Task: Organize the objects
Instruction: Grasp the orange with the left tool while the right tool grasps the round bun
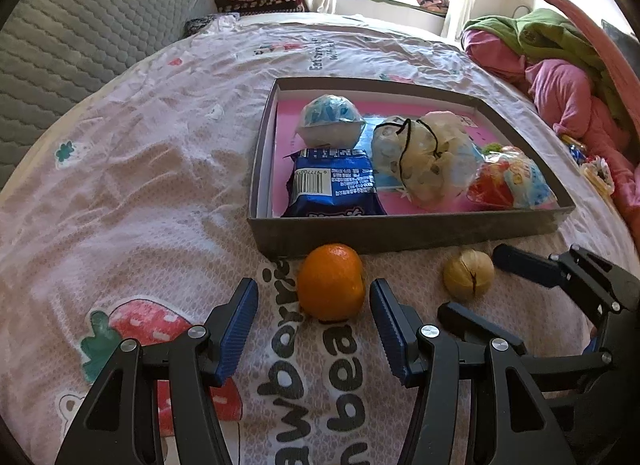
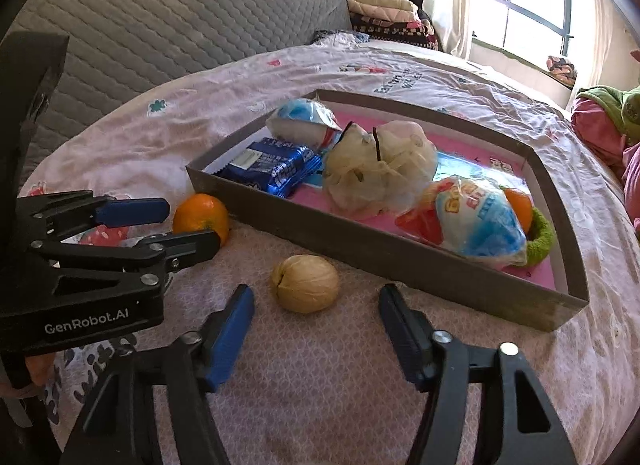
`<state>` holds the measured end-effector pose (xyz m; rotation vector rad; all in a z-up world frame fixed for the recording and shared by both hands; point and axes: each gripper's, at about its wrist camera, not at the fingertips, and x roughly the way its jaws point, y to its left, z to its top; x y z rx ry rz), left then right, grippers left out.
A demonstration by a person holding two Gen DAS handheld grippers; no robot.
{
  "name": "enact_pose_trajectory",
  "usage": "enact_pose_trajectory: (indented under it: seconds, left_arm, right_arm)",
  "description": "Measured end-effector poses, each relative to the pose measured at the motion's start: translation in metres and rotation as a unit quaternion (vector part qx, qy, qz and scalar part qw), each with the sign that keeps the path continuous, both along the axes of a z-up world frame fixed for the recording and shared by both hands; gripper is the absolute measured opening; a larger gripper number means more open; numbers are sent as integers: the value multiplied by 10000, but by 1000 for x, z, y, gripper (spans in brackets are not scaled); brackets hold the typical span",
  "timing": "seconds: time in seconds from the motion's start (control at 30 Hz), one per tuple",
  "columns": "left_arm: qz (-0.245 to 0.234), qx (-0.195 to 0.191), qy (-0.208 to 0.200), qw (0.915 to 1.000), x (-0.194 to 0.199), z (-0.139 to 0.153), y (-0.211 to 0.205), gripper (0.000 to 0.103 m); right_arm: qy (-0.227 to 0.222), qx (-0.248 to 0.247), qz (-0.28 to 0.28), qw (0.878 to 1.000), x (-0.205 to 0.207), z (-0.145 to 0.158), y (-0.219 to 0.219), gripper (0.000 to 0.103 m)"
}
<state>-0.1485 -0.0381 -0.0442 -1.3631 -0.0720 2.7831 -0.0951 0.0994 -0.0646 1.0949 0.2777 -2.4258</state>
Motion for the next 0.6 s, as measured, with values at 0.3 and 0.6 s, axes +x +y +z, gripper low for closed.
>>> enact_pose_trajectory:
  seconds: [0.3,0.6]
  left_arm:
    - [-55,62,-9,10000,-6,-7,5,39]
    - [-173,-9,103,9998,-4,-6,15,36]
  right_arm:
    - [-136,-165,-21,9998,-6,-1,5,36]
    - [-124,-373,58,9992,-6,4,9,34]
